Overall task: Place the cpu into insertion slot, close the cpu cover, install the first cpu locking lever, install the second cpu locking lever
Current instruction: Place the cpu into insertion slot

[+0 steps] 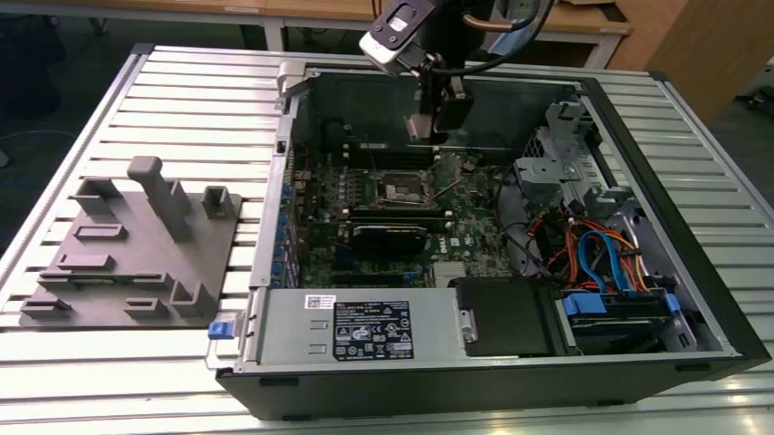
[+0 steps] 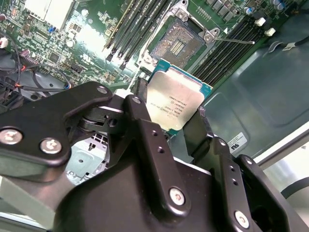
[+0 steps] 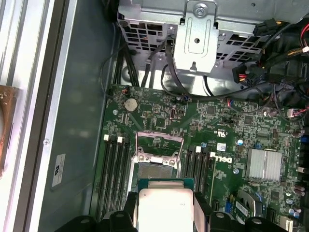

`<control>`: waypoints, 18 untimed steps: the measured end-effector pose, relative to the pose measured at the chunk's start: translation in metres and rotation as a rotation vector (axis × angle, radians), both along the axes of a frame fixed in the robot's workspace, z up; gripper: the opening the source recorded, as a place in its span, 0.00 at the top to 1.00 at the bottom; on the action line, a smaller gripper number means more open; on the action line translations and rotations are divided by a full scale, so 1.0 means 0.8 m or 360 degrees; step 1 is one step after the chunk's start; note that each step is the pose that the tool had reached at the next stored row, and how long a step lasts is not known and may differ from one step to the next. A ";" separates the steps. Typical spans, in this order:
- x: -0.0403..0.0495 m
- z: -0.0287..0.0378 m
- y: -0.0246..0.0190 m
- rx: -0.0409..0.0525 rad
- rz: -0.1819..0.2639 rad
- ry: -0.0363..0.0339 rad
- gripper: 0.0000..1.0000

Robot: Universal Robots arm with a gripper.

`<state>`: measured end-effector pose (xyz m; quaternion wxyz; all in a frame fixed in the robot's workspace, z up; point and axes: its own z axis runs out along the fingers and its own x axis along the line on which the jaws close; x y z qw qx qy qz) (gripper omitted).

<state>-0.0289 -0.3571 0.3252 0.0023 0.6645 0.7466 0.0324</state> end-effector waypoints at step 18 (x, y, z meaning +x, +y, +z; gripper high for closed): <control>0.000 -0.0106 0.0012 -0.0027 -0.0069 0.0001 0.46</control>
